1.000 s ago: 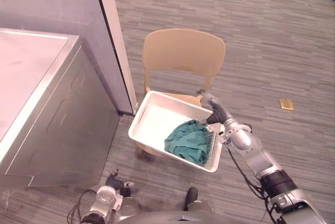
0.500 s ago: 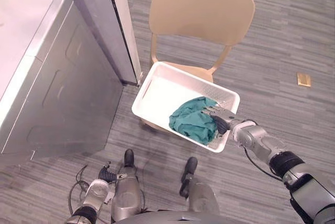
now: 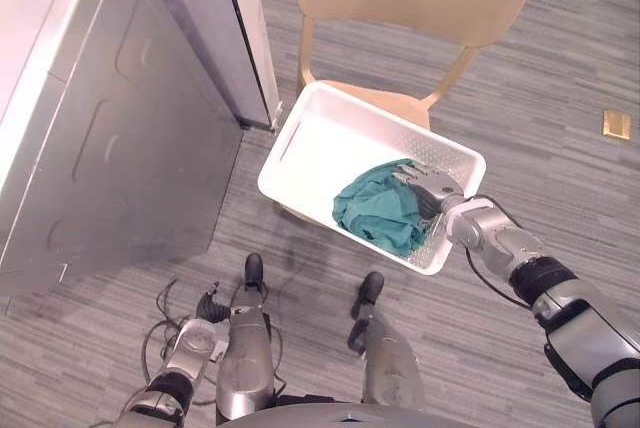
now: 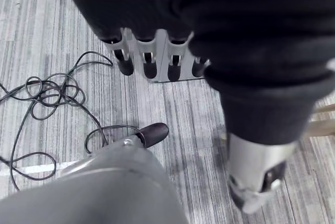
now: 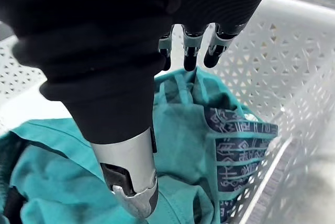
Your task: Pick up the laundry basket with both hands and put the clothes into the washing machine.
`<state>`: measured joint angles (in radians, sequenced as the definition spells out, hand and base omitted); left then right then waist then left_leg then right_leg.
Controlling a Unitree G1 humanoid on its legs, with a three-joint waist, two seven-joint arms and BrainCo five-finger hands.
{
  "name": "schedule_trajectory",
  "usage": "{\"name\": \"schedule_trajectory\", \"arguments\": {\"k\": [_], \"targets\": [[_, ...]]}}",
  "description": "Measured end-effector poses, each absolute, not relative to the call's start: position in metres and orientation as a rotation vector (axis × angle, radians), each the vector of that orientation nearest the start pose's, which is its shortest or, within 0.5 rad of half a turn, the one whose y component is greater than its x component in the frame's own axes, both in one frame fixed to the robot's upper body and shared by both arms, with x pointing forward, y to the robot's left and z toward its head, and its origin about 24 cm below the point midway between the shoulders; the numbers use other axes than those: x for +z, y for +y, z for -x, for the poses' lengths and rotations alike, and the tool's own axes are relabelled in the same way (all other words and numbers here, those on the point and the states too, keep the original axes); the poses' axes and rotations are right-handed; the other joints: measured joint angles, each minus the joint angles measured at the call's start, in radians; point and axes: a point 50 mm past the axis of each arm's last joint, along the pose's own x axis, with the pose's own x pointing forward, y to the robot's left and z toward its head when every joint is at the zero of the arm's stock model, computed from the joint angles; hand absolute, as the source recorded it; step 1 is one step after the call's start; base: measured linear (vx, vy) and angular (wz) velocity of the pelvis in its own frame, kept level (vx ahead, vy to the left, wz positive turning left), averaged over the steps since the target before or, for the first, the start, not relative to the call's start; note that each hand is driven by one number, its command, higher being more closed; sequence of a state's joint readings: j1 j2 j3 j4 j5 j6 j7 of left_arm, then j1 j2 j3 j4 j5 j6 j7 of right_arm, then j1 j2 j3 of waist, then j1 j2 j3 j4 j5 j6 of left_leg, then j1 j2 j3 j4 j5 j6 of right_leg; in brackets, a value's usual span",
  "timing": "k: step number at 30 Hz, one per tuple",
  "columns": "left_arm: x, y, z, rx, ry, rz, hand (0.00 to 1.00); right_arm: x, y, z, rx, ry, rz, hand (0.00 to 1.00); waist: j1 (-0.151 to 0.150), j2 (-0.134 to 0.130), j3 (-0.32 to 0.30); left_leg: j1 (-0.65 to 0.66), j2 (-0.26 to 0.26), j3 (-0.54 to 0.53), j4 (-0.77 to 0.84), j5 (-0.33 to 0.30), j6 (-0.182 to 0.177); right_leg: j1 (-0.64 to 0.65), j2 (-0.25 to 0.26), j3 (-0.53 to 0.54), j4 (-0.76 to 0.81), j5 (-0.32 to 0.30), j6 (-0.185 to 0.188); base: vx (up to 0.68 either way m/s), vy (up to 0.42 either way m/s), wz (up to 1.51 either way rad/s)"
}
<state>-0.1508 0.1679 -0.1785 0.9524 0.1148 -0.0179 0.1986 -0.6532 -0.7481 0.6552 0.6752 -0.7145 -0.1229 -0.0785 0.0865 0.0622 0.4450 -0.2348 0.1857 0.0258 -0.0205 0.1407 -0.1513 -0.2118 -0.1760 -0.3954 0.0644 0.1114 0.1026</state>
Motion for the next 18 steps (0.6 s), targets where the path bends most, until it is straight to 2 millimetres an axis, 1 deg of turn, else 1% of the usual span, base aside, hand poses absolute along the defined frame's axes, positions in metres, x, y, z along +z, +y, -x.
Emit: {"name": "schedule_trajectory", "arguments": {"k": [2, 5, 8, 12, 17, 18], "targets": [[-0.112, 0.187, -0.207, 0.039, 0.740, -0.436, 0.00, 0.075, -0.235, -0.347, 0.328, -0.003, 1.713, 0.00, 0.005, 0.004, 0.008, -0.009, -0.001, -0.001, 0.000, 0.002, 0.001, -0.009, -0.002, -0.001, 0.004, 0.000, 0.000, -0.01, 0.002, 0.03], [-0.110, 0.188, -0.212, 0.054, 0.731, -0.424, 0.00, 0.080, -0.240, -0.352, 0.263, 0.004, 1.705, 0.00, 0.007, 0.007, 0.012, -0.051, -0.003, -0.002, 0.000, 0.012, 0.002, -0.060, -0.006, 0.002, 0.023, 0.000, 0.000, 0.00, 0.000, 0.00], [-0.109, 0.185, -0.215, 0.056, 0.722, -0.413, 0.00, 0.074, -0.250, -0.352, 0.229, 0.068, 1.693, 0.00, 0.019, 0.015, 0.021, -0.064, -0.003, -0.006, 0.000, 0.015, 0.002, -0.072, -0.007, 0.000, 0.025, 0.001, -0.002, -0.02, -0.009, 0.02], [-0.107, 0.185, -0.217, 0.067, 0.718, -0.391, 0.00, 0.075, -0.251, -0.356, 0.199, 0.085, 1.690, 0.00, 0.021, 0.016, 0.021, -0.093, -0.004, -0.019, 0.001, 0.020, 0.003, -0.097, -0.007, -0.006, 0.029, 0.001, -0.002, -0.02, -0.011, 0.06], [-0.104, 0.180, -0.225, 0.066, 0.704, -0.375, 0.00, 0.074, -0.251, -0.358, 0.178, 0.088, 1.756, 0.00, 0.028, 0.017, 0.022, -0.114, -0.004, -0.029, 0.000, 0.028, 0.002, -0.112, -0.009, -0.017, 0.033, 0.001, -0.003, -0.01, -0.011, 0.05], [-0.103, 0.178, -0.227, 0.064, 0.699, -0.372, 0.00, 0.073, -0.252, -0.359, 0.174, 0.097, 1.760, 1.00, 0.028, 0.017, 0.022, -0.115, -0.005, -0.030, 0.000, 0.028, 0.002, -0.113, -0.009, -0.017, 0.033, 0.001, -0.003, 0.00, 0.000, 0.00]]}}
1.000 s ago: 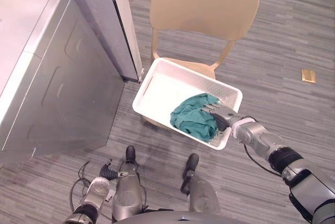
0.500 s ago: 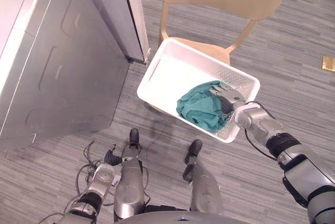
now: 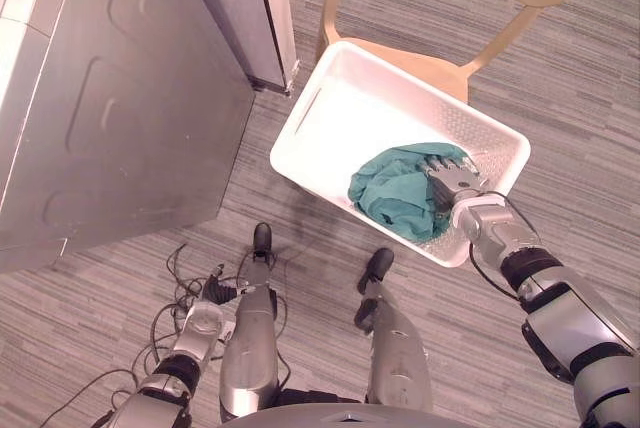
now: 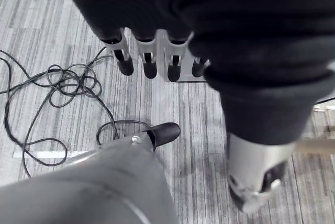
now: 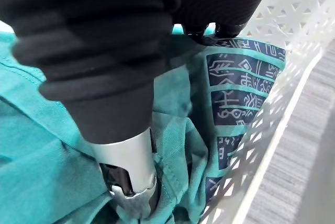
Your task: Pick up the laundry basket with both hands and put the clothes into the washing machine.
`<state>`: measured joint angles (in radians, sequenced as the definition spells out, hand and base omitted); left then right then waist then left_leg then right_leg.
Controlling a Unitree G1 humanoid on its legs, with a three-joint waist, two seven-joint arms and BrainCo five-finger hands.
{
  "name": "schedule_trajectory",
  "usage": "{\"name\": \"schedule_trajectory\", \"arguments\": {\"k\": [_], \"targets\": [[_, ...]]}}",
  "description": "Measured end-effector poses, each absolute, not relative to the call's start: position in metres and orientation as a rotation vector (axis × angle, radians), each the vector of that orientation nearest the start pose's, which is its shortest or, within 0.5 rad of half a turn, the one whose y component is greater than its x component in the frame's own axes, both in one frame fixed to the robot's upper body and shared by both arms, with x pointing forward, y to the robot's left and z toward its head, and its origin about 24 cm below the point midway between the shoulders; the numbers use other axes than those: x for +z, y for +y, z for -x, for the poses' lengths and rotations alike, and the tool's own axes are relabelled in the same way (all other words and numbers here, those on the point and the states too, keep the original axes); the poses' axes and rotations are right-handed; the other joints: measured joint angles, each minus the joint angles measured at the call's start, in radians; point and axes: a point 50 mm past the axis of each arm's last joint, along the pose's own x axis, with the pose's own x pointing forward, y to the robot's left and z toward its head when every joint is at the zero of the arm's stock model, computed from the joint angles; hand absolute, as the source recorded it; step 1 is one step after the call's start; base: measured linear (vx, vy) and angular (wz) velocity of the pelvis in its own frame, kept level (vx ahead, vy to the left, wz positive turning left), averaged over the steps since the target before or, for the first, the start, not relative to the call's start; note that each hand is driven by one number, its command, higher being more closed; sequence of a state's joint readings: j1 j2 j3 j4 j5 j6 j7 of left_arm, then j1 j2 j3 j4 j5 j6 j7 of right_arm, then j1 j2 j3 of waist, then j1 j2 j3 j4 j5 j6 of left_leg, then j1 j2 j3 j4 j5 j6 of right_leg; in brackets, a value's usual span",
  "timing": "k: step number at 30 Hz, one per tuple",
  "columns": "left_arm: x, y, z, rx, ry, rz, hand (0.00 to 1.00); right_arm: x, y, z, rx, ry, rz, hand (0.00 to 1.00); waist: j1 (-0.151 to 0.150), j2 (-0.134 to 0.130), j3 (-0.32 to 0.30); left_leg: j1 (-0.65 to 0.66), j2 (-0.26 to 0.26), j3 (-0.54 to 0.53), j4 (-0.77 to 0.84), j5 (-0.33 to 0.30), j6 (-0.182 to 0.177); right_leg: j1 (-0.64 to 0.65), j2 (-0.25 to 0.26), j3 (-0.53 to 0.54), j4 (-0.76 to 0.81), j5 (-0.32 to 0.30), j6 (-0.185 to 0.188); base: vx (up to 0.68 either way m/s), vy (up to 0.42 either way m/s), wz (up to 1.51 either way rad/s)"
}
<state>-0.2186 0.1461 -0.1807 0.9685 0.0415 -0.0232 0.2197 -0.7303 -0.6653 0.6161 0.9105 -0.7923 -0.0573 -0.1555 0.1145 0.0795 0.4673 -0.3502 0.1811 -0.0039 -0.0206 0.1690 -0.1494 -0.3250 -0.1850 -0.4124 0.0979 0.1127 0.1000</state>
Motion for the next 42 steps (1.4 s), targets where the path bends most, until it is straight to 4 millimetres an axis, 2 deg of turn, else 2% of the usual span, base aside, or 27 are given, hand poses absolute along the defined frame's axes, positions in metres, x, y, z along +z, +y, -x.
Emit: {"name": "schedule_trajectory", "arguments": {"k": [5, 10, 13, 17, 24, 26, 31, 32, 35, 38, 39, 41, 42], "targets": [[-0.100, 0.167, -0.234, 0.046, 0.675, -0.374, 0.00, 0.078, -0.244, -0.365, 0.133, 0.063, 1.751, 1.00, -0.005, 0.000, 0.000, -0.016, 0.001, -0.009, 0.001, 0.005, 0.002, -0.015, 0.000, -0.005, 0.009, -0.002, -0.002, -0.03, -0.018, 0.03], [-0.099, 0.151, -0.236, 0.025, 0.666, -0.328, 0.00, 0.080, -0.245, -0.367, 0.124, 0.074, 1.776, 1.00, 0.007, 0.000, 0.000, -0.023, 0.001, -0.019, 0.000, 0.011, 0.001, -0.021, -0.001, -0.012, 0.019, -0.004, -0.006, -0.02, -0.027, 0.05], [-0.098, 0.150, -0.237, 0.027, 0.662, -0.318, 0.00, 0.073, -0.242, -0.366, 0.136, 0.093, 1.772, 1.00, 0.018, 0.000, 0.000, -0.023, 0.000, -0.020, -0.001, 0.013, 0.001, -0.021, -0.003, -0.014, 0.021, -0.005, -0.006, 0.00, -0.011, 0.01], [-0.098, 0.150, -0.237, 0.027, 0.663, -0.319, 0.00, 0.065, -0.238, -0.364, 0.158, 0.103, 1.769, 1.00, 0.014, 0.000, 0.000, -0.023, 0.000, -0.021, -0.002, 0.016, 0.002, -0.022, -0.005, -0.014, 0.026, -0.005, -0.006, 0.00, 0.000, 0.00], [-0.099, 0.150, -0.236, 0.026, 0.667, -0.318, 0.00, 0.063, -0.241, -0.363, 0.138, 0.127, 1.742, 1.00, 0.017, 0.000, 0.000, -0.010, 0.001, -0.020, -0.036, 0.040, 0.005, -0.025, -0.006, -0.016, 0.031, -0.004, -0.006, -0.03, -0.034, 0.02], [-0.099, 0.151, -0.236, 0.028, 0.669, -0.318, 0.00, 0.063, -0.244, -0.364, 0.055, 0.168, 1.597, 1.00, 0.017, -0.001, 0.000, -0.005, 0.000, -0.018, -0.036, 0.040, 0.005, -0.024, -0.006, -0.012, 0.034, -0.004, -0.006, -0.02, -0.044, -0.05], [-0.100, 0.144, -0.235, 0.046, 0.681, -0.286, 0.00, 0.054, -0.255, -0.361, -0.372, 0.307, 0.665, 1.00, 0.012, 0.000, 0.000, 0.017, 0.000, 0.003, -0.044, 0.043, 0.006, -0.025, -0.010, 0.006, 0.046, -0.005, -0.006, -0.01, -0.037, -0.08], [-0.100, 0.143, -0.234, 0.046, 0.686, -0.282, 0.00, 0.052, -0.253, -0.361, -0.399, 0.309, 0.580, 1.00, 0.012, 0.000, 0.000, 0.022, 0.000, 0.005, -0.049, 0.044, 0.006, -0.025, -0.010, 0.009, 0.048, -0.006, -0.006, -0.01, -0.032, -0.09], [-0.101, 0.138, -0.234, 0.077, 0.695, -0.256, 0.00, 0.043, -0.239, -0.361, -0.560, 0.335, 0.036, 1.00, 0.009, 0.000, 0.000, 0.027, -0.001, 0.011, -0.054, 0.048, 0.008, -0.027, -0.014, 0.013, 0.052, -0.006, -0.005, -0.01, -0.022, -0.02], [-0.101, 0.138, -0.233, 0.105, 0.708, -0.226, 0.00, 0.040, -0.228, -0.364, -0.629, 0.349, -0.352, 1.00, 0.015, 0.000, 0.000, 0.038, -0.005, 0.025, -0.055, 0.048, 0.008, -0.025, -0.019, 0.022, 0.054, -0.006, -0.005, -0.01, -0.016, -0.05], [-0.101, 0.138, -0.233, 0.110, 0.712, -0.220, 0.00, 0.041, -0.225, -0.365, -0.634, 0.343, -0.425, 1.00, 0.016, 0.000, 0.000, 0.041, -0.006, 0.028, -0.055, 0.048, 0.008, -0.024, -0.020, 0.025, 0.054, -0.006, -0.005, 0.00, -0.023, -0.09], [-0.101, 0.137, -0.233, 0.117, 0.719, -0.198, 0.00, 0.047, -0.213, -0.371, -0.650, 0.316, -0.681, 1.00, 0.016, 0.000, 0.000, 0.047, -0.009, 0.031, -0.055, 0.051, 0.010, -0.019, -0.024, 0.028, 0.055, -0.006, -0.004, 0.00, -0.012, -0.02], [-0.101, 0.137, -0.233, 0.116, 0.720, -0.194, 0.00, 0.048, -0.212, -0.372, -0.652, 0.311, -0.727, 1.00, 0.016, 0.000, 0.000, 0.050, -0.009, 0.031, -0.055, 0.051, 0.010, -0.017, -0.024, 0.028, 0.056, -0.006, -0.004, 0.00, -0.027, 0.03]]}}
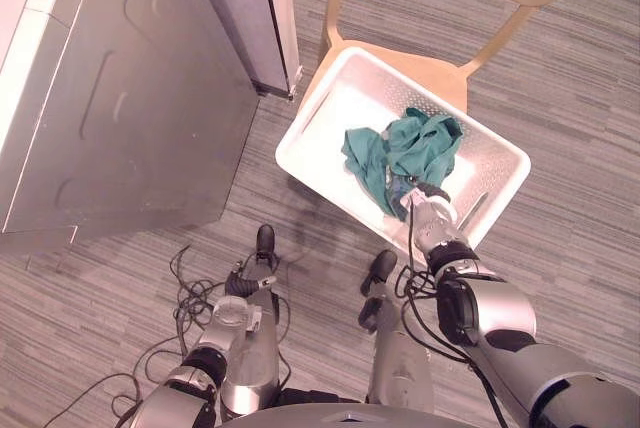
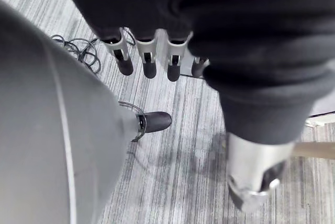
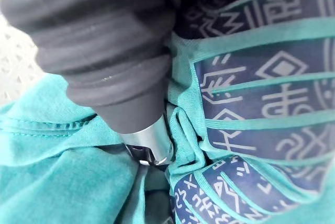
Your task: Pick up the laundry basket with both hands and put the clothes into the washing machine.
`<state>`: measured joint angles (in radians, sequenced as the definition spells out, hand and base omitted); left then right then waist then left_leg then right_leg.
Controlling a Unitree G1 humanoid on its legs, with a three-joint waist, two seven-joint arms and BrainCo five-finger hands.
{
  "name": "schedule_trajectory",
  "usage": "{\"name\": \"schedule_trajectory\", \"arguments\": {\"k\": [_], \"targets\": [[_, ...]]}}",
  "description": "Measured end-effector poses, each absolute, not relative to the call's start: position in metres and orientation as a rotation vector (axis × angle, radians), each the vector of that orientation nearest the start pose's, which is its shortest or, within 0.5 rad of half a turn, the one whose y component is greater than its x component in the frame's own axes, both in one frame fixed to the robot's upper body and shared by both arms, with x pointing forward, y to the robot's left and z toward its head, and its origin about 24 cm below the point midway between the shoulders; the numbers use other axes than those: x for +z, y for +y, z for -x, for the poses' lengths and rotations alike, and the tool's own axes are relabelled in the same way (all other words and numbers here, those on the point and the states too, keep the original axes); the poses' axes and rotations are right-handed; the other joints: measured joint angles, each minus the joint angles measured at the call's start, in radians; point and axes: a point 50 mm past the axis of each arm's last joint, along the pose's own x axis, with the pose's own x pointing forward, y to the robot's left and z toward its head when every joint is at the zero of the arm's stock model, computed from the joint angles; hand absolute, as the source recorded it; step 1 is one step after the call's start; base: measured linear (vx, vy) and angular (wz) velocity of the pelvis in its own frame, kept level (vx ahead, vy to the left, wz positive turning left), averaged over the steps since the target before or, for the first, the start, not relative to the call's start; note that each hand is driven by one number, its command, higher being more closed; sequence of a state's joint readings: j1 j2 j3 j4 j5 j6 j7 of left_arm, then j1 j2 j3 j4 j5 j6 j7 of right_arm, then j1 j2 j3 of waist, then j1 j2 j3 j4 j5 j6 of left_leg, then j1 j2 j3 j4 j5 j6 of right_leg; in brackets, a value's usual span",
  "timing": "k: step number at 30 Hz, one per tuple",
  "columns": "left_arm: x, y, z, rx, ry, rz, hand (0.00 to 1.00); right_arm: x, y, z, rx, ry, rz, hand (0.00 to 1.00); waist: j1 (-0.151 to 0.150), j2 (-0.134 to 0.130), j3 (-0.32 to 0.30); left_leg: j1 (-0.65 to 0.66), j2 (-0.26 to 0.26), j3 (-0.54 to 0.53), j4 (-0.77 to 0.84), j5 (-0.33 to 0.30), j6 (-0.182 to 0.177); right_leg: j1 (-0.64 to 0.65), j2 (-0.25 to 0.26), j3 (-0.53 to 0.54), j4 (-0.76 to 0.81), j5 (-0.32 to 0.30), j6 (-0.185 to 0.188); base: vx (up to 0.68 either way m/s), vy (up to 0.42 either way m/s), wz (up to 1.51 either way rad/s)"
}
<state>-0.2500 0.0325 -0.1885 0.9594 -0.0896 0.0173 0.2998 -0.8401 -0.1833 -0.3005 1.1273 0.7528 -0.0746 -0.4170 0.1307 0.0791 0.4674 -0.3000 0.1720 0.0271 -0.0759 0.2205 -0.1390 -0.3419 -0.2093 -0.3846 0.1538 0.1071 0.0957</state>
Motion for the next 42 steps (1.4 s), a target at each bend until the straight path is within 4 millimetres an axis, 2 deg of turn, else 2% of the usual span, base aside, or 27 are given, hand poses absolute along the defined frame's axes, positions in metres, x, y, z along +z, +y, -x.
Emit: {"name": "schedule_trajectory", "arguments": {"k": [4, 7, 11, 14, 16, 18, 20, 21, 23, 24, 25, 29, 31, 35, 38, 42], "targets": [[-0.102, 0.133, -0.232, 0.115, 0.725, -0.159, 0.00, 0.058, -0.211, -0.377, -0.691, 0.262, -0.992, 1.00, 0.003, 0.001, 0.000, 0.033, -0.010, -0.005, -0.001, 0.000, 0.000, 0.034, -0.014, -0.006, 0.011, -0.005, 0.006, 0.00, -0.020, 0.07], [-0.101, 0.132, -0.230, 0.100, 0.717, -0.155, 0.00, 0.073, -0.214, -0.383, -0.699, 0.201, -1.097, 1.00, -0.003, 0.001, 0.000, 0.054, -0.021, -0.007, -0.002, -0.001, 0.001, 0.062, -0.026, -0.010, 0.010, -0.007, 0.011, -0.01, -0.004, 0.06], [-0.096, 0.129, -0.229, 0.088, 0.684, -0.075, 0.00, 0.095, -0.217, -0.389, -0.663, 0.103, -1.170, 1.00, -0.006, 0.001, 0.000, 0.095, -0.029, -0.012, -0.002, -0.004, 0.003, 0.111, -0.033, -0.015, 0.001, -0.004, 0.016, -0.01, -0.011, 0.07], [-0.080, 0.121, -0.232, 0.065, 0.595, 0.000, 0.00, 0.132, -0.211, -0.390, -0.536, -0.074, -1.124, 1.00, -0.024, 0.007, -0.006, 0.132, -0.034, -0.024, -0.002, -0.016, -0.001, 0.172, -0.032, -0.031, -0.031, 0.004, 0.025, -0.01, -0.011, 0.10], [-0.069, 0.116, -0.235, 0.055, 0.540, 0.037, 0.00, 0.140, -0.205, -0.383, -0.474, -0.143, -1.106, 1.00, -0.030, 0.011, -0.031, 0.145, -0.036, -0.024, -0.002, -0.023, 0.003, 0.199, -0.030, -0.036, -0.056, 0.005, 0.028, 0.01, -0.003, 0.05], [-0.059, 0.114, -0.235, 0.058, 0.485, 0.067, 0.00, 0.129, -0.199, -0.369, -0.439, -0.166, -1.093, 1.00, -0.034, 0.009, -0.087, 0.146, -0.039, -0.023, -0.002, -0.028, 0.003, 0.213, -0.026, -0.040, -0.089, 0.018, 0.033, 0.06, -0.009, 0.01], [-0.045, 0.116, -0.234, 0.070, 0.418, 0.096, 0.00, 0.098, -0.187, -0.349, -0.439, -0.114, -1.055, 1.00, -0.046, 0.007, -0.158, 0.171, -0.042, -0.011, -0.002, -0.037, 0.010, 0.257, -0.019, -0.041, -0.144, 0.044, 0.041, 0.12, -0.023, -0.08], [-0.040, 0.117, -0.235, 0.078, 0.395, 0.103, 0.00, 0.091, -0.184, -0.344, -0.435, -0.101, -1.053, 1.00, -0.048, 0.007, -0.169, 0.182, -0.043, -0.005, -0.002, -0.041, 0.011, 0.270, -0.018, -0.038, -0.156, 0.047, 0.040, 0.11, -0.022, -0.18], [-0.018, 0.124, -0.240, 0.113, 0.290, 0.119, 0.00, 0.073, -0.176, -0.325, -0.424, -0.073, -1.017, 1.00, -0.054, 0.007, -0.234, 0.191, -0.042, 0.009, -0.002, -0.052, 0.008, 0.283, -0.010, -0.029, -0.189, 0.058, 0.042, 0.09, -0.018, -0.18], [-0.011, 0.125, -0.242, 0.122, 0.260, 0.123, 0.00, 0.074, -0.174, -0.322, -0.414, -0.078, -1.018, 1.00, -0.059, 0.008, -0.238, 0.196, -0.042, 0.011, -0.002, -0.053, 0.008, 0.290, -0.008, -0.028, -0.195, 0.060, 0.043, 0.08, -0.017, -0.15], [0.003, 0.128, -0.245, 0.145, 0.194, 0.145, 0.00, 0.077, -0.172, -0.317, -0.388, -0.097, -1.015, 1.00, -0.073, 0.008, -0.239, 0.213, -0.041, 0.019, -0.002, -0.056, 0.007, 0.304, -0.006, -0.026, -0.205, 0.064, 0.042, 0.04, -0.011, -0.13], [0.024, 0.131, -0.246, 0.164, 0.101, 0.164, 0.00, 0.083, -0.171, -0.299, -0.317, -0.161, -0.972, 1.00, -0.081, 0.006, -0.285, 0.239, -0.040, 0.058, -0.007, -0.072, 0.008, 0.315, -0.003, -0.002, -0.232, 0.077, 0.041, 0.02, 0.000, -0.26], [0.037, 0.130, -0.247, 0.153, 0.048, 0.173, 0.00, 0.085, -0.168, -0.289, -0.255, -0.176, -0.956, 1.00, -0.101, 0.005, -0.301, 0.268, -0.038, 0.063, -0.008, -0.078, 0.007, 0.341, -0.001, 0.002, -0.234, 0.075, 0.042, 0.01, -0.006, -0.12], [0.047, 0.122, -0.253, 0.115, 0.003, 0.140, 0.00, 0.087, -0.164, -0.276, -0.196, -0.185, -0.948, 1.00, -0.116, 0.000, -0.354, 0.286, -0.033, 0.084, -0.008, -0.085, 0.004, 0.346, 0.003, 0.021, -0.234, 0.074, 0.042, 0.00, -0.005, -0.14], [0.061, 0.110, -0.265, 0.057, -0.057, 0.092, 0.00, 0.093, -0.162, -0.274, -0.167, -0.211, -0.949, 1.00, -0.128, -0.005, -0.366, 0.295, -0.033, 0.088, -0.008, -0.085, 0.003, 0.351, 0.004, 0.028, -0.234, 0.071, 0.040, -0.04, 0.000, -0.05], [0.064, 0.096, -0.279, -0.012, -0.061, 0.041, 0.00, 0.106, -0.155, -0.272, -0.110, -0.248, -0.954, 1.00, -0.138, -0.008, -0.386, 0.315, -0.032, 0.110, -0.008, -0.092, 0.002, 0.355, 0.005, 0.051, -0.234, 0.072, 0.039, -0.05, 0.000, -0.17]]}}
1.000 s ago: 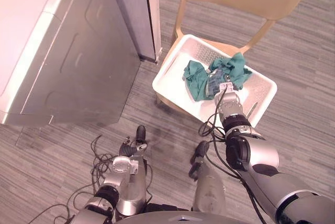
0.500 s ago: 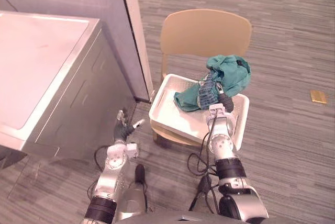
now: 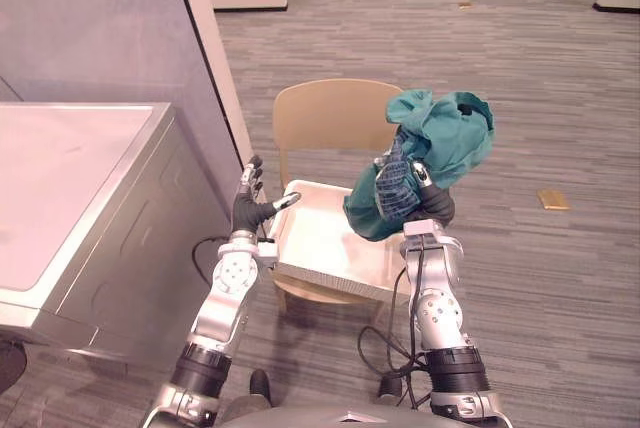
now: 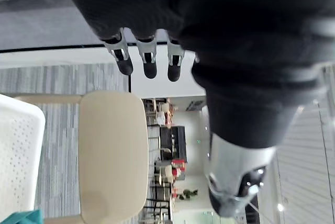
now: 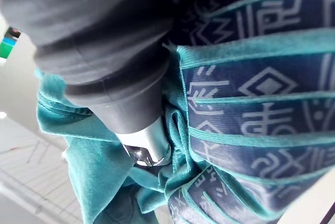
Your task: Pick up the laundry basket with both hands and put the clothes into the washing machine.
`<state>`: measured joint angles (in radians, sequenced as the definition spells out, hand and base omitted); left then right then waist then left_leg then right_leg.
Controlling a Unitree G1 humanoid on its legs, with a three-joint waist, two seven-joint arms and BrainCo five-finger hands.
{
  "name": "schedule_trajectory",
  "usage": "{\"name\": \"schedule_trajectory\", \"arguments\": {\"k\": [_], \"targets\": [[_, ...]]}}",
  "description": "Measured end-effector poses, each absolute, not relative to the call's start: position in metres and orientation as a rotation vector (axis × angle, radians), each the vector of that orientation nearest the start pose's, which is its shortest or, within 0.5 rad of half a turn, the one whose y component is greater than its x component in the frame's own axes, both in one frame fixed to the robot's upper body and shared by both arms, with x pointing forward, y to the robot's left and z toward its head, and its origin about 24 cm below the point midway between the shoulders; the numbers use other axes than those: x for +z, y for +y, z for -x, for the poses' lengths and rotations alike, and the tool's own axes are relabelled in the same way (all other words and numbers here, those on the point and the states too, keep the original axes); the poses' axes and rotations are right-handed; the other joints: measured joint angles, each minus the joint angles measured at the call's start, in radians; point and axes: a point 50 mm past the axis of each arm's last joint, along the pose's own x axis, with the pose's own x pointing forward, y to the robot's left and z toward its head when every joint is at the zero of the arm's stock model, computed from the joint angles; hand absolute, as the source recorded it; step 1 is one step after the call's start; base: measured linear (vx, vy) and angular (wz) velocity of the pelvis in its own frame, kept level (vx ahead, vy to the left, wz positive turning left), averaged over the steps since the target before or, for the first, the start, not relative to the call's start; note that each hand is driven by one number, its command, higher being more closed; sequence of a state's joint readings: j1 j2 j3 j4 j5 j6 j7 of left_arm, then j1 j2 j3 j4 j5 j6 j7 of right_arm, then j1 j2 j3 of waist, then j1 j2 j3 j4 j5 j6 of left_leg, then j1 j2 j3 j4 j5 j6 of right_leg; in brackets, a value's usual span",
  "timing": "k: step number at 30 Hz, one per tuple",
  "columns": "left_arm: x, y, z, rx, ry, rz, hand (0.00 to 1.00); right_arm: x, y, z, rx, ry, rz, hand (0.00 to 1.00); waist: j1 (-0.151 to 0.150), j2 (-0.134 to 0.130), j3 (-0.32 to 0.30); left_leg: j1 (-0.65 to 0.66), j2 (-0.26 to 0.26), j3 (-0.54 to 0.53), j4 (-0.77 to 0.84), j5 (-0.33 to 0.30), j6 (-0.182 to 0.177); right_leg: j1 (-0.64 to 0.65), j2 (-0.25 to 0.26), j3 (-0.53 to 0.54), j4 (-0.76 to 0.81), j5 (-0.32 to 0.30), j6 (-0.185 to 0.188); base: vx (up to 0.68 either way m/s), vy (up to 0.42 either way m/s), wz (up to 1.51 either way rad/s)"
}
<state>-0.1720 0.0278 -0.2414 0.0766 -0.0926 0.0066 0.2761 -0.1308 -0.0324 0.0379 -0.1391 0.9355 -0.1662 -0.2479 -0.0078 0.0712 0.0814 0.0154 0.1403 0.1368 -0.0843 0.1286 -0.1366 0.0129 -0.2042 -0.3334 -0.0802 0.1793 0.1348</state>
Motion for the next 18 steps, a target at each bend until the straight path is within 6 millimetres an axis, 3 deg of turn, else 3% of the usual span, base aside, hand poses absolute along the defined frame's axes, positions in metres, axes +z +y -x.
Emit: {"name": "schedule_trajectory", "arguments": {"k": [6, 11, 18], "targets": [[0.072, 0.077, -0.296, -0.072, -0.078, -0.005, 0.00, 0.123, -0.145, -0.270, -0.029, -0.295, -0.949, 1.00, -0.020, -0.015, -0.034, 0.021, 0.013, 0.050, 0.000, -0.005, -0.007, -0.018, 0.015, 0.058, 0.000, 0.003, -0.004, -0.03, -0.010, -0.25], [0.099, 0.065, -0.315, -0.084, -0.162, -0.034, 0.00, 0.139, -0.132, -0.269, 0.065, -0.328, -0.934, 1.00, -0.041, -0.015, -0.045, 0.030, 0.024, 0.102, 0.000, -0.011, -0.015, -0.048, 0.030, 0.108, 0.000, 0.006, -0.008, -0.02, -0.017, -0.31], [0.122, 0.046, -0.328, -0.141, -0.229, -0.079, 0.00, 0.141, -0.125, -0.268, 0.107, -0.321, -0.922, 1.00, -0.070, -0.011, -0.051, 0.042, 0.033, 0.128, 0.000, -0.012, -0.018, -0.054, 0.039, 0.128, 0.000, 0.012, -0.012, 0.00, -0.014, -0.11]]}}
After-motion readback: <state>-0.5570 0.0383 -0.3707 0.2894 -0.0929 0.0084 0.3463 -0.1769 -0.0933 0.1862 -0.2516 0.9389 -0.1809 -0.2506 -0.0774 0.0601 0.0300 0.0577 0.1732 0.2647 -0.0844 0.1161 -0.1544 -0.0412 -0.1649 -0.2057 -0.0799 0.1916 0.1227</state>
